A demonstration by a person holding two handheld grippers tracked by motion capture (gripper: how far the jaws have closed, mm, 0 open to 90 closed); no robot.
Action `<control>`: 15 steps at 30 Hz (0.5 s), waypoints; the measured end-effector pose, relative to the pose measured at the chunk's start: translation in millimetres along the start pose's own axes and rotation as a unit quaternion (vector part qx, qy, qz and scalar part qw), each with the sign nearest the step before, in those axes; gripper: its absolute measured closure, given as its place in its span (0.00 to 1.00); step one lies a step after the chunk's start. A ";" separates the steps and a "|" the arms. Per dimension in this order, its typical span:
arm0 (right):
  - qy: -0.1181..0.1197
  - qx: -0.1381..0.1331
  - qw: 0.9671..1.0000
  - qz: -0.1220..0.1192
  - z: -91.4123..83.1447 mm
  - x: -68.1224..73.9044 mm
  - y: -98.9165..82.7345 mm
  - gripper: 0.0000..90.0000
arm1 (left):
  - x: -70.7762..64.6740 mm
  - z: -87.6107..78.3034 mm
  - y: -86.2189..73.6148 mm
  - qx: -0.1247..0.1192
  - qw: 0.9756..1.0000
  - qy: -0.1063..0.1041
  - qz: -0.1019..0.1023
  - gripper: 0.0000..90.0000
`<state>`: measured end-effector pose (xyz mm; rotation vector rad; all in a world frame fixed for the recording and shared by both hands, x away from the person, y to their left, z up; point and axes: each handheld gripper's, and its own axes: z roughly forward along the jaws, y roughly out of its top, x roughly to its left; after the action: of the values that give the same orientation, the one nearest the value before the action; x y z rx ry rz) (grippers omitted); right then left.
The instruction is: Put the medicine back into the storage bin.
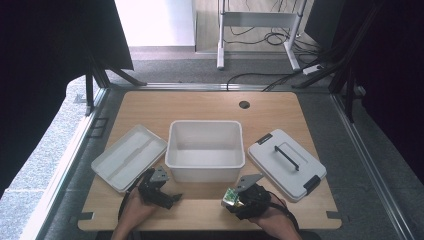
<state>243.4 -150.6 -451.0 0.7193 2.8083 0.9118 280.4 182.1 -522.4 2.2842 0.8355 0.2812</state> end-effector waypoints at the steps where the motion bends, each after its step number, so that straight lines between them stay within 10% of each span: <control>1: 0.000 -0.002 1.000 -0.001 -3.6 0.0 3.0 0.49 | 0.0 0.0 0.0 0.000 1.000 0.000 0.000 0.00; 15: 0.013 -0.017 1.000 -0.015 -42.3 -4.3 39.5 0.50 | -0.1 -0.2 0.0 0.000 1.000 0.000 -0.001 0.00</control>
<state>253.2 -147.0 -393.9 0.6627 2.8118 0.9682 280.2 182.1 -522.3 2.2844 0.8372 0.2807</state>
